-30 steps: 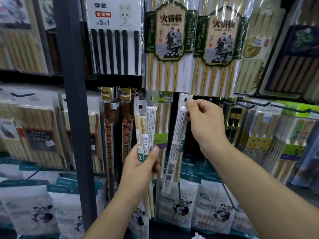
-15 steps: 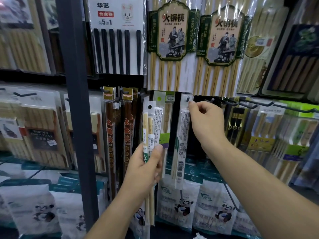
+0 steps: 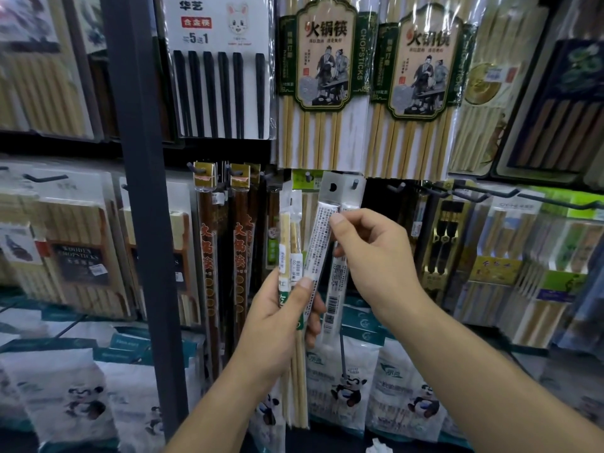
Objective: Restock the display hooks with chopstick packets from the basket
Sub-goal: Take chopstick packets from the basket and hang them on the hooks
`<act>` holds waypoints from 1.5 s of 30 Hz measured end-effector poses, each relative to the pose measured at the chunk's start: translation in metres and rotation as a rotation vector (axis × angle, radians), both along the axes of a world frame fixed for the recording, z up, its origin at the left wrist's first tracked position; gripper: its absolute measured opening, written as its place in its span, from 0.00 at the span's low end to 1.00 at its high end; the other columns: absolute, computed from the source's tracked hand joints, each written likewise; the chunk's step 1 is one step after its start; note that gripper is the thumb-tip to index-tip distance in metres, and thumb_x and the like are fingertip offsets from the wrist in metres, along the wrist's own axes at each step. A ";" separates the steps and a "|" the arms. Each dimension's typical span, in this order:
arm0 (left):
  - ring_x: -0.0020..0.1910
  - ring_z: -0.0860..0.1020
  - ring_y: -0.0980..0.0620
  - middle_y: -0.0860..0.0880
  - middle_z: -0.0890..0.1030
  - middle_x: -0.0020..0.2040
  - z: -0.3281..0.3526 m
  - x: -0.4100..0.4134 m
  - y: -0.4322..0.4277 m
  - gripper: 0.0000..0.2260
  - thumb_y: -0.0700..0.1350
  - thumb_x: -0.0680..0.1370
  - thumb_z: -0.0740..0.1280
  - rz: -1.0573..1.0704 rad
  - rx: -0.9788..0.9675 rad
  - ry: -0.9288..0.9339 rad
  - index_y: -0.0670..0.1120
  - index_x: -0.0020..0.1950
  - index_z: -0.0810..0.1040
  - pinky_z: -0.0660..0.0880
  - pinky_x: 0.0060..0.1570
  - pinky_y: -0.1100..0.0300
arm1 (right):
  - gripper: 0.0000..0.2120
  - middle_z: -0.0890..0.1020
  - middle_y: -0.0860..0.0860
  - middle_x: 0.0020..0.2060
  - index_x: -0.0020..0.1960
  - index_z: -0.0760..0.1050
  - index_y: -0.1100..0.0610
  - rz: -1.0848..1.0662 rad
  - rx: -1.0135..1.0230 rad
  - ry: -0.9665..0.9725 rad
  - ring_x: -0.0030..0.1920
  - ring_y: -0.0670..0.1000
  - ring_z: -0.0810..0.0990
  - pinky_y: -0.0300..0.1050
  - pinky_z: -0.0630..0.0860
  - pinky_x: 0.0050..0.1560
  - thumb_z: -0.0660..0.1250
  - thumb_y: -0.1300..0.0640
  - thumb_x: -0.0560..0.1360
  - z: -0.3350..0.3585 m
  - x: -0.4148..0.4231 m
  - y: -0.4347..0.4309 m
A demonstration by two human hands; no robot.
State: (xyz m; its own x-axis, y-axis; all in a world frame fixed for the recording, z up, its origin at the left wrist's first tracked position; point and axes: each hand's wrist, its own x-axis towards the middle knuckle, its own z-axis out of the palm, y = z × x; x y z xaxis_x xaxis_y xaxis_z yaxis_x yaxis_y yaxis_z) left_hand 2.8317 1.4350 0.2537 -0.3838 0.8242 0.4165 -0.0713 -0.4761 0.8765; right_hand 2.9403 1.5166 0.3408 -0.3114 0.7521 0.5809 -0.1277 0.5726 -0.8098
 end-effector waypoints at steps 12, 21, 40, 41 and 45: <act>0.38 0.83 0.45 0.42 0.85 0.43 0.004 0.005 -0.003 0.10 0.55 0.78 0.69 -0.081 -0.014 -0.032 0.55 0.57 0.82 0.80 0.35 0.54 | 0.15 0.74 0.51 0.30 0.40 0.79 0.59 0.004 -0.018 0.063 0.32 0.45 0.73 0.34 0.71 0.32 0.67 0.50 0.81 0.004 -0.001 0.004; 0.52 0.85 0.53 0.49 0.88 0.51 0.001 -0.002 0.002 0.08 0.48 0.80 0.68 0.118 -0.036 -0.024 0.50 0.53 0.86 0.80 0.48 0.65 | 0.14 0.74 0.54 0.33 0.36 0.76 0.61 -0.084 -0.164 0.140 0.34 0.51 0.70 0.45 0.68 0.36 0.68 0.56 0.79 0.018 0.002 0.023; 0.33 0.77 0.50 0.47 0.81 0.36 0.002 -0.005 0.002 0.07 0.47 0.81 0.67 0.071 -0.027 -0.014 0.49 0.48 0.84 0.78 0.35 0.57 | 0.17 0.68 0.49 0.28 0.37 0.71 0.66 -0.198 -0.074 0.012 0.31 0.47 0.66 0.48 0.70 0.38 0.66 0.55 0.79 0.018 -0.004 0.036; 0.33 0.77 0.50 0.47 0.81 0.36 0.002 -0.004 0.001 0.07 0.47 0.81 0.67 0.071 -0.024 -0.014 0.50 0.48 0.84 0.78 0.35 0.58 | 0.16 0.67 0.48 0.27 0.36 0.70 0.65 -0.201 -0.074 0.012 0.31 0.47 0.65 0.48 0.69 0.37 0.66 0.57 0.78 0.018 -0.004 0.036; 0.30 0.74 0.52 0.48 0.80 0.35 0.003 -0.004 0.000 0.06 0.49 0.80 0.67 0.068 -0.024 -0.005 0.52 0.49 0.84 0.76 0.31 0.61 | 0.19 0.66 0.46 0.25 0.29 0.67 0.56 -0.216 -0.056 -0.016 0.29 0.46 0.64 0.47 0.69 0.37 0.65 0.57 0.77 0.016 -0.004 0.039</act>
State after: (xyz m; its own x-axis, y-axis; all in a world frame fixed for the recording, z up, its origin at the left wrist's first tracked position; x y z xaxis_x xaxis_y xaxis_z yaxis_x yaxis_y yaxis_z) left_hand 2.8278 1.4352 0.2570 -0.4418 0.8055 0.3950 -0.0439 -0.4591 0.8873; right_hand 2.9359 1.5559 0.3564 -0.1479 0.8334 0.5326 0.0061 0.5393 -0.8421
